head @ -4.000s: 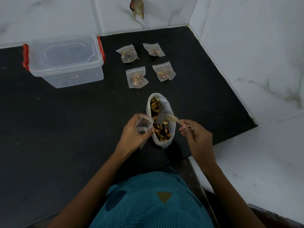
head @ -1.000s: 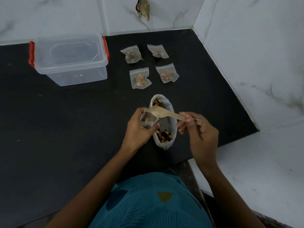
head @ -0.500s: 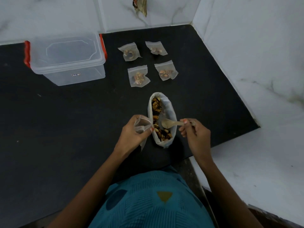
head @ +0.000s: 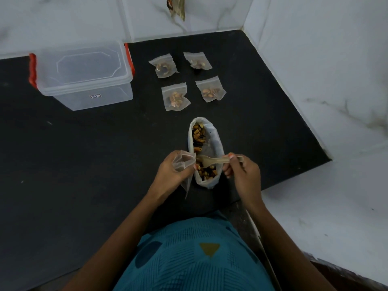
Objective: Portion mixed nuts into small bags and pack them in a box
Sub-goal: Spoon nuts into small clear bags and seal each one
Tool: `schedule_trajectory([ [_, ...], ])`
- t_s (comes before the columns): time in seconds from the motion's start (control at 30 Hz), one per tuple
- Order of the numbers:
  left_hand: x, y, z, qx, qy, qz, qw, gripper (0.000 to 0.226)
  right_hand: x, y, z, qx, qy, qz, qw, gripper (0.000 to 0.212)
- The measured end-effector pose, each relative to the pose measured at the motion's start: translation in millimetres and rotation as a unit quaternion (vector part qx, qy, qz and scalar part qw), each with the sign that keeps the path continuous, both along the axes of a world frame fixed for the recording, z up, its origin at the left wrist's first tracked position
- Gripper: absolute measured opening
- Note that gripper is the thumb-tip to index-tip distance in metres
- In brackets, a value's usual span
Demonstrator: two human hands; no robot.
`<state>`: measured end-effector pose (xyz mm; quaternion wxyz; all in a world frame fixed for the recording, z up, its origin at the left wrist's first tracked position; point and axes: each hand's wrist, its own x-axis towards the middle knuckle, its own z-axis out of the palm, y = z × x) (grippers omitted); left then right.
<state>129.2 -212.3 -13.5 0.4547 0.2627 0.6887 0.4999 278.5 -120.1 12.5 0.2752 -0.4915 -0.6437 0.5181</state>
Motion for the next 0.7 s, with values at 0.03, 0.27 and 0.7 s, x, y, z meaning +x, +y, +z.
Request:
schedule_trajectory([
  [0.03,0,0,1,0.006,0.000,0.000,1.000,0.016,1,4,-1,-0.024,-0.001,-0.025,0.999,0.026],
  [0.27,0,-1,3,0.012,-0.020,-0.006,1.000,0.016,-3,1,-12,-0.165,0.080,-0.117,0.976,0.026],
  [0.7,0,0,7,0.005,-0.034,-0.011,0.999,0.016,-2,1,-16,-0.149,0.068,-0.112,0.980,0.025],
])
